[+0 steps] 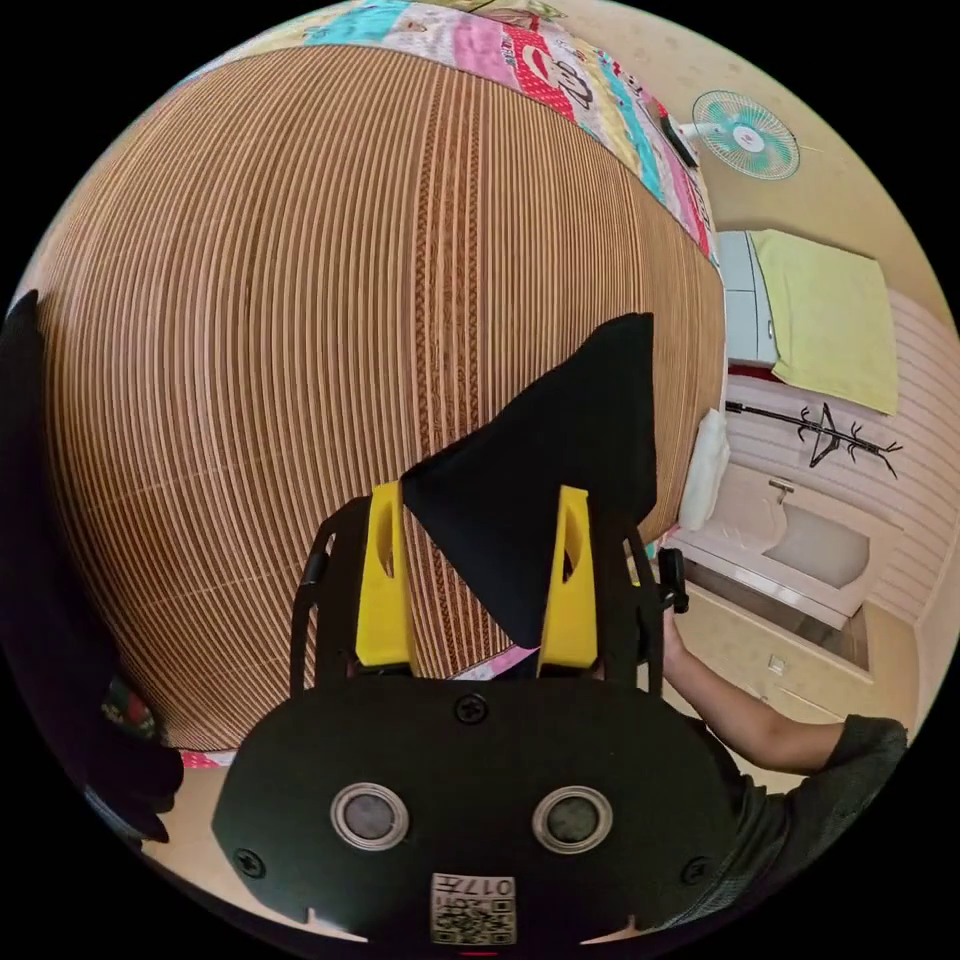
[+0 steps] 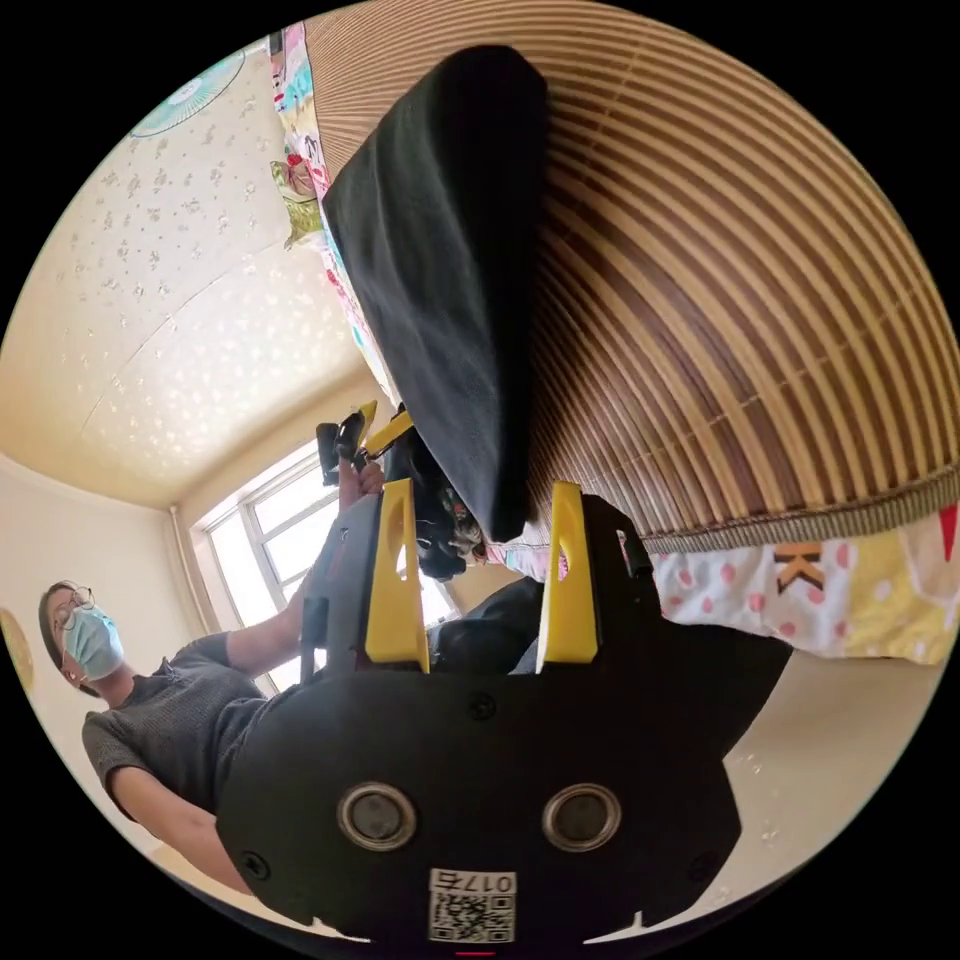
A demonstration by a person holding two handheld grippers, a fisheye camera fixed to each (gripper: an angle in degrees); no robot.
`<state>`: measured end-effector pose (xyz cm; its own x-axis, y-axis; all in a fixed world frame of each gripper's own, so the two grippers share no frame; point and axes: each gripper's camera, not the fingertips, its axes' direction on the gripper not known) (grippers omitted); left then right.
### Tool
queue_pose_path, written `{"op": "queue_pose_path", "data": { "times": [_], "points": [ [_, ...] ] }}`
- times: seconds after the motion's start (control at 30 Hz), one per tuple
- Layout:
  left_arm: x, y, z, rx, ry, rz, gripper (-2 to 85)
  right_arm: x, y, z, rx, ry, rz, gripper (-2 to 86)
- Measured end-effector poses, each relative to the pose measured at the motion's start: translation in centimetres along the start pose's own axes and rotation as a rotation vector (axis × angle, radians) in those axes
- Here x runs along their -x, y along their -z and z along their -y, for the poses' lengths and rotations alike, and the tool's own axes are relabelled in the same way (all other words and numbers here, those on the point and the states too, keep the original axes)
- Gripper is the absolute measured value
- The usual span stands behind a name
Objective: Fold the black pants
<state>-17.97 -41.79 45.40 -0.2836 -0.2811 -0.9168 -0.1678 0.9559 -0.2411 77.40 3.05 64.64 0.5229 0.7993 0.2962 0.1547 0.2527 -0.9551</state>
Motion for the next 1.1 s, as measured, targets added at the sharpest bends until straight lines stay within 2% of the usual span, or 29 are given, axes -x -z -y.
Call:
{"op": "queue_pose_path", "data": {
  "times": [0.1, 0.17, 0.3, 0.37, 0.4, 0.5, 0.57, 0.67, 0.9, 0.97, 1.03, 1.1],
  "points": [
    [1.7, -5.6, 2.7, 0.278, -0.075, 0.013, 19.8, 1.3, -2.1, 0.4, -0.037, -0.019, 0.040, 18.7],
    [2.3, -9.3, 0.6, 0.392, -0.073, -0.065, 9.7, 2.1, -2.1, 0.6, -0.082, -0.027, 0.075, 19.1],
    [0.6, -13.2, -5.1, 0.465, -0.160, -0.068, 2.8, 3.9, 1.3, 0.8, -0.182, -0.003, 0.083, 19.7],
    [-1.3, -15.1, -8.7, 0.584, -0.301, -0.194, 0.6, 4.5, 3.4, 0.6, -0.210, 0.031, 0.110, 19.0],
    [-1.4, -14.8, -9.3, 0.569, -0.318, -0.179, 0.5, 4.7, 4.7, 0.5, -0.221, 0.039, 0.124, 18.4],
    [0.7, -8.5, -9.1, 0.311, -0.281, -0.107, 4.9, 5.7, 7.2, -0.3, -0.217, 0.045, 0.056, 17.3],
    [4.1, -1.6, -6.7, 0.046, -0.177, -0.087, 10.4, 6.2, 7.8, -0.8, -0.194, 0.044, -0.002, 17.2],
    [6.7, 3.4, -1.6, -0.116, -0.198, -0.059, 15.6, 7.1, 6.7, -1.5, -0.120, 0.051, -0.059, 17.7],
    [7.8, -0.7, 12.8, 0.124, -0.346, -0.053, 21.4, 9.0, 0.5, -2.3, -0.088, 0.053, -0.024, 18.6],
    [7.4, -4.4, 15.0, 0.281, -0.356, -0.078, 20.5, 9.7, -0.6, -2.1, -0.104, 0.043, 0.000, 19.1],
    [6.7, -4.5, 14.7, 0.262, -0.388, 0.019, 18.9, 10.5, -1.0, -2.3, -0.107, 0.033, -0.004, 19.4],
    [6.7, -4.8, 13.9, 0.269, -0.406, 0.009, 17.6, 10.9, -1.0, -2.8, -0.074, 0.062, -0.016, 18.9]
  ]
}}
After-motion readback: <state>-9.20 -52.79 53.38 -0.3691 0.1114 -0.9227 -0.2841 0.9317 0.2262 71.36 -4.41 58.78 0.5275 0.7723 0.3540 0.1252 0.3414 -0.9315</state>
